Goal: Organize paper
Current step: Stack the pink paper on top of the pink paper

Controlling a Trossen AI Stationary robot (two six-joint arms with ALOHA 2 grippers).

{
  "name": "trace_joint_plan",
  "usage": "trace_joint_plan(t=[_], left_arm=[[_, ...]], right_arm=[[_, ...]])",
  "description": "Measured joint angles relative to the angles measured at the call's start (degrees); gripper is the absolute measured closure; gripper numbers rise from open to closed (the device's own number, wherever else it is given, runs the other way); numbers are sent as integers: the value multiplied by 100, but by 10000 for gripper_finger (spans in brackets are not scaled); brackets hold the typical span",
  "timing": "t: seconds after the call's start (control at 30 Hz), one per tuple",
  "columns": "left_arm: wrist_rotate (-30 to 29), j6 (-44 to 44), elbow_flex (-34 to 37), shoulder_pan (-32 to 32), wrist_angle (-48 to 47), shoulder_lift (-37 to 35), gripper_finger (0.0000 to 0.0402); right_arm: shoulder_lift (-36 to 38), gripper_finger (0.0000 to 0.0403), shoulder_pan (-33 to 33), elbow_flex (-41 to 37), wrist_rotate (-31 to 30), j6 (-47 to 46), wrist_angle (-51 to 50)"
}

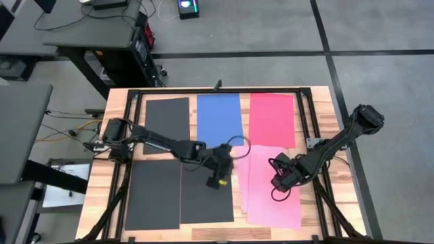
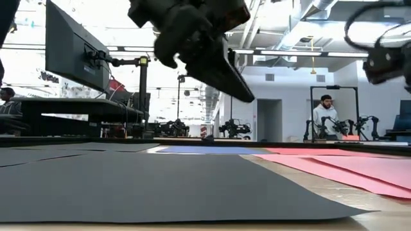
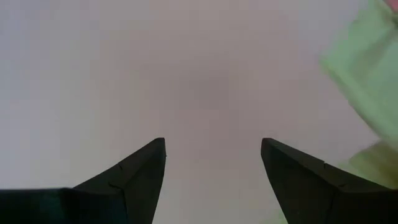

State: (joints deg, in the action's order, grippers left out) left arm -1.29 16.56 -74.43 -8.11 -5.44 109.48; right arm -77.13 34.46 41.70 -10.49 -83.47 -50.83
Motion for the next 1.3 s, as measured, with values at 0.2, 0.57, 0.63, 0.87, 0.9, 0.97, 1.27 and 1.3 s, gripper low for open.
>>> trace_joint_plan(t=[0.2, 0.57, 0.63, 0.87, 0.9, 0.97, 1.27, 1.3], left_arm=[[471, 218, -449, 733, -2, 328, 292], [884, 320, -1529, 1081, -715, 1654, 292], [887, 385, -1712, 1077, -988, 1849, 292], [923, 489, -1947, 1065, -1362, 1992, 292], [979, 489, -1948, 1063, -1399, 1992, 293], [1148, 487, -1948, 1065, -1476, 1988, 293], [1392, 651, -1943, 976, -1494, 1988, 293], [1446, 651, -1939, 967, -1479, 1988, 293]], right_arm=[[5, 149, -2, 196, -341, 549, 274], [-747, 149, -28, 200, -267, 361, -26], [-801, 149, 21, 200, -265, 100, -321], [-750, 149, 338, 199, -64, -210, -700], [-757, 149, 354, 191, 54, -224, -741], [-756, 149, 382, 189, 335, -224, -904], [-740, 160, 363, -383, 989, -67, -294], [-723, 165, 364, -489, 1025, -70, -173]])
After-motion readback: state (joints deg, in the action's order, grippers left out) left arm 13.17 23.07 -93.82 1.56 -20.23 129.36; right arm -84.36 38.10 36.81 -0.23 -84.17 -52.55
